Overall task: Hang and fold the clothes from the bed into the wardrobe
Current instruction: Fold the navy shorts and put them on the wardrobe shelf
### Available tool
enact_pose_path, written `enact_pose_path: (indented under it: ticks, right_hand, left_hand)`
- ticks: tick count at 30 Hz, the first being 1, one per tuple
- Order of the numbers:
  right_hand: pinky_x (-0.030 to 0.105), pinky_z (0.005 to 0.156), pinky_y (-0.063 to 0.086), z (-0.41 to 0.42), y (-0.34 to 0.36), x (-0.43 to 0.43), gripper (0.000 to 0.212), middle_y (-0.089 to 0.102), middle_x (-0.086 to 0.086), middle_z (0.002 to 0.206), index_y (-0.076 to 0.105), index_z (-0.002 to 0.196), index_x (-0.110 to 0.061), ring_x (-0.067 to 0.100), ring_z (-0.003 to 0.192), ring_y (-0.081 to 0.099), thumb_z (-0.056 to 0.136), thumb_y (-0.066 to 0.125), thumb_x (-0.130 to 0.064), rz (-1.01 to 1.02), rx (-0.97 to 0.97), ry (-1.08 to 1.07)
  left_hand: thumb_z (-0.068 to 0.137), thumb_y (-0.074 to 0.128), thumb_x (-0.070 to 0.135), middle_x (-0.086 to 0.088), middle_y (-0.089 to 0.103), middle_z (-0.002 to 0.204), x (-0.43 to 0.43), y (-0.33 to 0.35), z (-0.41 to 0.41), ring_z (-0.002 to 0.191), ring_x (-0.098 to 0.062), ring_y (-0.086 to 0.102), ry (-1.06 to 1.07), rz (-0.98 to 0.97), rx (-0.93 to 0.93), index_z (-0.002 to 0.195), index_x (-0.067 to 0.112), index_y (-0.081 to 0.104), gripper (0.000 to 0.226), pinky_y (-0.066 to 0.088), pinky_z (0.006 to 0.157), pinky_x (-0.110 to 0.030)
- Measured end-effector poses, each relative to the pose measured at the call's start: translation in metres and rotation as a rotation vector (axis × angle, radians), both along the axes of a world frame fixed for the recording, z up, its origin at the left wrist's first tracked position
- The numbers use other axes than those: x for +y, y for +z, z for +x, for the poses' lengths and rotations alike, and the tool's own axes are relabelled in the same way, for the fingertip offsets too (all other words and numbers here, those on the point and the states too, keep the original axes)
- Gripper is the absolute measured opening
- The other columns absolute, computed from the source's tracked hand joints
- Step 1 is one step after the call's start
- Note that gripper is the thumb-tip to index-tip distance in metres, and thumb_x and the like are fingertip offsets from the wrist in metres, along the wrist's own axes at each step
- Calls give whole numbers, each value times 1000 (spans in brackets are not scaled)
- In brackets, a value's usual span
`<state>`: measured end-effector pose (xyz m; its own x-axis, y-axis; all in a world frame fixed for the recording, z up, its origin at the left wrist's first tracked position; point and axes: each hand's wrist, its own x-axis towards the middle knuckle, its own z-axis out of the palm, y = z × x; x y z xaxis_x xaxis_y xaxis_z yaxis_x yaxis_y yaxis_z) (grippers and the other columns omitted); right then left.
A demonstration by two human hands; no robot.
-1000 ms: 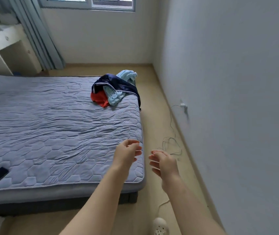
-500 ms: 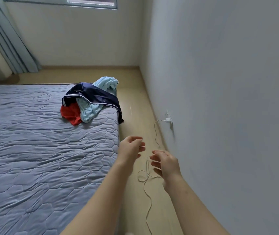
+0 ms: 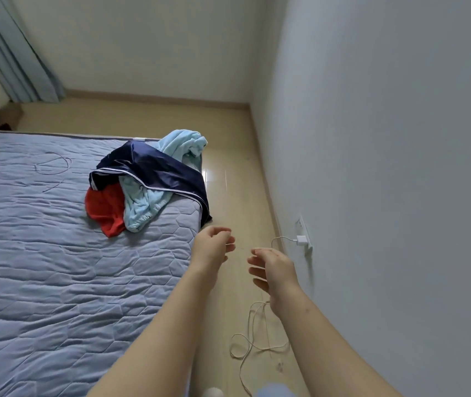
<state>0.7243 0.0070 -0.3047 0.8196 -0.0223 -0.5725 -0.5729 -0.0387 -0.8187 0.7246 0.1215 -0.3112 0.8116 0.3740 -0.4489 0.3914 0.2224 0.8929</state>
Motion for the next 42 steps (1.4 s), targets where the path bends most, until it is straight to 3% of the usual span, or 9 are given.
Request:
enact_pose_path:
  ticks: [8, 12, 20, 26, 37, 42]
  right_hand:
    - [27, 63, 40, 129, -10, 70, 15, 59, 2, 73, 59, 76, -15, 17, 69, 51, 90, 53, -13, 42, 63, 140]
    - [24, 56, 33, 205, -33, 113, 15, 56, 3, 70, 57, 74, -13, 16, 60, 46, 88, 53, -10, 58, 96, 275]
    - [24, 56, 42, 394, -60, 222, 8, 61, 2, 71, 62, 78, -14, 15, 58, 53, 85, 59, -13, -15, 100, 590]
    - [27, 62, 44, 455, -73, 282, 7, 62, 1, 72, 64, 79, -15, 17, 65, 54, 85, 60, -14, -83, 145, 753]
    - [26, 61, 46, 524, -83, 396, 8, 62, 5, 83, 61, 82, -16, 18, 71, 55, 88, 58, -13, -142, 119, 840]
    - [26, 65, 47, 554, -98, 456, 9, 62, 3, 84, 60, 81, -18, 18, 75, 56, 89, 57, -14, -200, 122, 959]
  left_hand:
    - [92, 48, 8, 0, 60, 72, 72, -12, 100, 63, -11, 55, 164, 17, 72, 85, 16, 57, 13, 37, 57, -24]
    - [92, 46, 8, 2, 58, 71, 112, -31, 160, 62, -9, 56, 282, 35, 95, 77, 20, 54, 20, 36, 56, -23]
    - [91, 47, 9, 1, 58, 72, 208, -48, 310, 62, -11, 56, 614, -5, 191, 77, 19, 54, 19, 37, 56, -24]
    - [92, 46, 8, 0, 55, 71, 261, -56, 355, 59, -11, 52, 788, -48, 236, 76, 18, 54, 20, 40, 47, -19]
    - [90, 46, 14, 2, 61, 74, 368, -88, 396, 60, -11, 55, 878, -92, 382, 79, 20, 55, 16, 40, 55, -23]
    - [93, 45, 11, 0, 55, 71, 420, -100, 419, 57, -12, 50, 976, -292, 451, 77, 14, 52, 17, 36, 54, -22]
